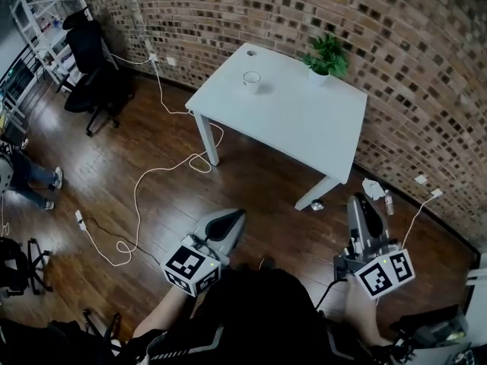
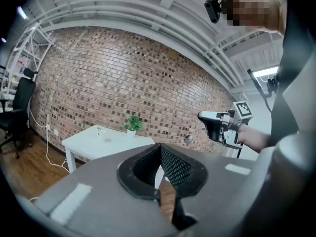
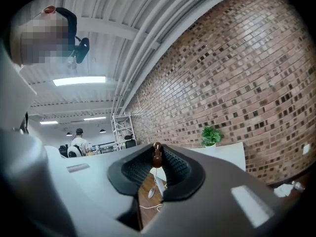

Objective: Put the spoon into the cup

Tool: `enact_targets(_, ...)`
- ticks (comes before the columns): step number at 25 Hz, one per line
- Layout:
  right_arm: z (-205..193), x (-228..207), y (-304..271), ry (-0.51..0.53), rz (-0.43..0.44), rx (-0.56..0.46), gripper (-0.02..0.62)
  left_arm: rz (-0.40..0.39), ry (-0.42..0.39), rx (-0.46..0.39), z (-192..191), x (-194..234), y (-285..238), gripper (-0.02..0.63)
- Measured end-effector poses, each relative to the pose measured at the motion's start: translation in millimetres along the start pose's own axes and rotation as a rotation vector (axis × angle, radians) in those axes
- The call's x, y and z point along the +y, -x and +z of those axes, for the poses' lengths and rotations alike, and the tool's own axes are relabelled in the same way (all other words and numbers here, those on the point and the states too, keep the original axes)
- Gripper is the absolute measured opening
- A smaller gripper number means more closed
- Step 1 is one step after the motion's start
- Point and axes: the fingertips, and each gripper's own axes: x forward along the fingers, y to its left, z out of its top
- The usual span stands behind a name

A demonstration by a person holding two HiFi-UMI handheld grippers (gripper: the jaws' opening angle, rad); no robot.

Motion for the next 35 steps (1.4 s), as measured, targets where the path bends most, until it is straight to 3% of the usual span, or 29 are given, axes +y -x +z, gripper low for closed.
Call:
enact_targets(10, 10.0, -48.6, -29.2, -0.051, -0.005, -0.044, 0.054, 0.075, -0.054, 0.015, 34.6, 33.4, -42.1, -0.008)
enact_targets(14, 9.4, -68.7, -51.2, -0.050, -0.003, -0.032, 0.054, 0.094, -0.111, 0.024, 43.8, 46.1, -57.8, -0.008)
enact_targets(17, 6.0, -73.4, -70.9, -0.045, -0.010, -0.023, 0.054, 0.096, -0.086, 0.021, 38.4, 69.3, -63.9, -0.008)
enact_targets(23, -5.0, -42.2, -132.2, 0.013, -0.053, -0.043, 0.054, 0.017, -0.048, 0.033, 37.5, 150.3, -75.1, -0.008)
enact_targets(27, -10.1, -20.3, -180.3, -0.033, -0.134, -0.095, 0.054, -0.085, -0.130, 0.038, 63.3, 209.5, -76.5, -0.008)
enact_targets(29, -11.0, -2.2, -206.7, -0.023, -0.151, -0.111, 0.054, -0.098, -0.158, 0.045, 74.7, 249.6, -69.8, -0.008)
enact_targets(32, -12.9, 20.6, -239.7, -0.011, -0.186, -0.115, 0.054, -0.095, -0.134, 0.062, 81.8, 301.8, -60.0, -0.007)
enact_targets(35, -14.9, 38.8, -265.3, -0.014, -0.219, -0.119, 0.054, -0.132, -0.104, 0.072, 89.4, 327.7, -55.2, -0.008)
